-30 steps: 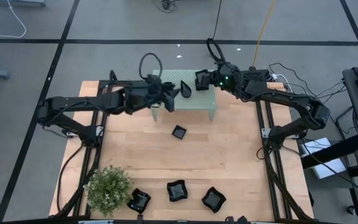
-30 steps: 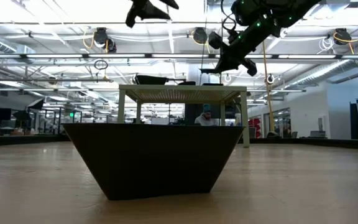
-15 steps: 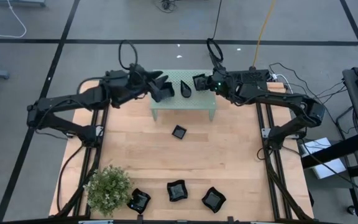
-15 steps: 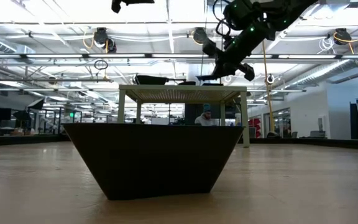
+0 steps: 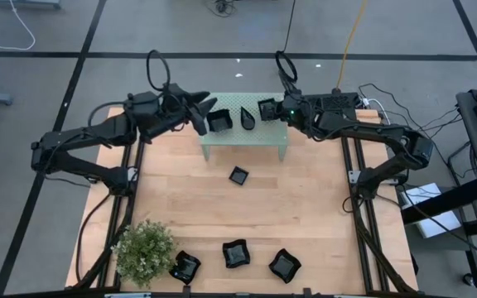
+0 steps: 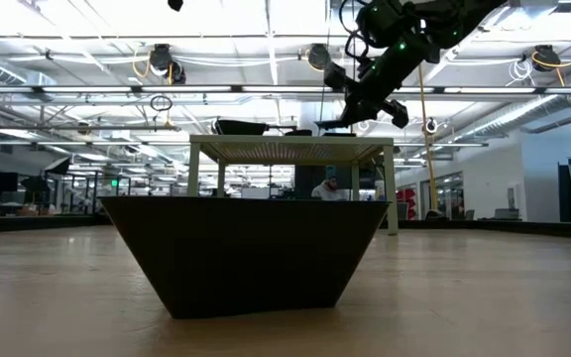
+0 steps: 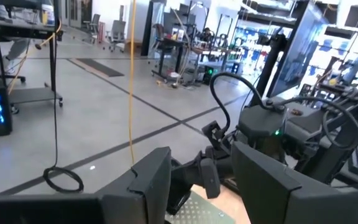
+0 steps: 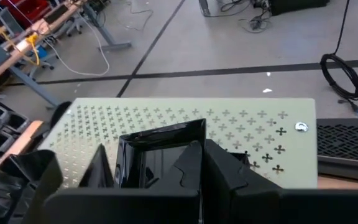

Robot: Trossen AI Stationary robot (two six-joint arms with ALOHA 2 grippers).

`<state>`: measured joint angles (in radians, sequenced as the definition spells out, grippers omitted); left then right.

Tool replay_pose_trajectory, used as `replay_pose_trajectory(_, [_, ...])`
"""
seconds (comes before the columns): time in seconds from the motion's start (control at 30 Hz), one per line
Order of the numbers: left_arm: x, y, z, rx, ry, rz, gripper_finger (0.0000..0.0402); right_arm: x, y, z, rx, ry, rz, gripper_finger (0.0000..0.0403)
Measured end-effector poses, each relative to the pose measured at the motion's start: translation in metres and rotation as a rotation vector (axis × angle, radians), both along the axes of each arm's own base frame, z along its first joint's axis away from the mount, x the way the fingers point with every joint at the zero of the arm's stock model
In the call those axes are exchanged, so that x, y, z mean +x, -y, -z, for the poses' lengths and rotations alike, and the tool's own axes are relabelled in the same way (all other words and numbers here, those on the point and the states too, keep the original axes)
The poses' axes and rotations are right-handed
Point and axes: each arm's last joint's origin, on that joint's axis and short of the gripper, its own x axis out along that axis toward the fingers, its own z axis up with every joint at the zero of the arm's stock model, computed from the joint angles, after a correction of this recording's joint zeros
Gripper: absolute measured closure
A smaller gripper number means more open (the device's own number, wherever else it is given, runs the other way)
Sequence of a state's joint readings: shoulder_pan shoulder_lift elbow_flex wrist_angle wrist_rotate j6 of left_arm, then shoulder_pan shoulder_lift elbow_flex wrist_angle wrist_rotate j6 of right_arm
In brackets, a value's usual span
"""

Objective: Pick & Place Mini shaped plates
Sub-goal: Stack the black square plate on the shelf, then stack the black distorted square plate on the shelf

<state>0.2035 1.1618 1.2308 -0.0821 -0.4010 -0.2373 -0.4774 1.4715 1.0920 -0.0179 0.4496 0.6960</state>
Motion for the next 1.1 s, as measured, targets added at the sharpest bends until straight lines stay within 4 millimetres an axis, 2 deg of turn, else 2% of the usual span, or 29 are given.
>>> replay_pose_trajectory(0.63, [0.0002,-0.0001,0.0006,0.02,-0.02,-0.001,0.0231,-0.0009,-0.0002,0.0018,0.002,-0.03,-0.006,0.0397])
replay_pose_trajectory(1.1, [0.0002,-0.0001,0.0005,0.02,-0.019,-0.001,0.0231,-0.0033,0.0047,-0.0001,-0.034,-0.056,-0.012,0.031])
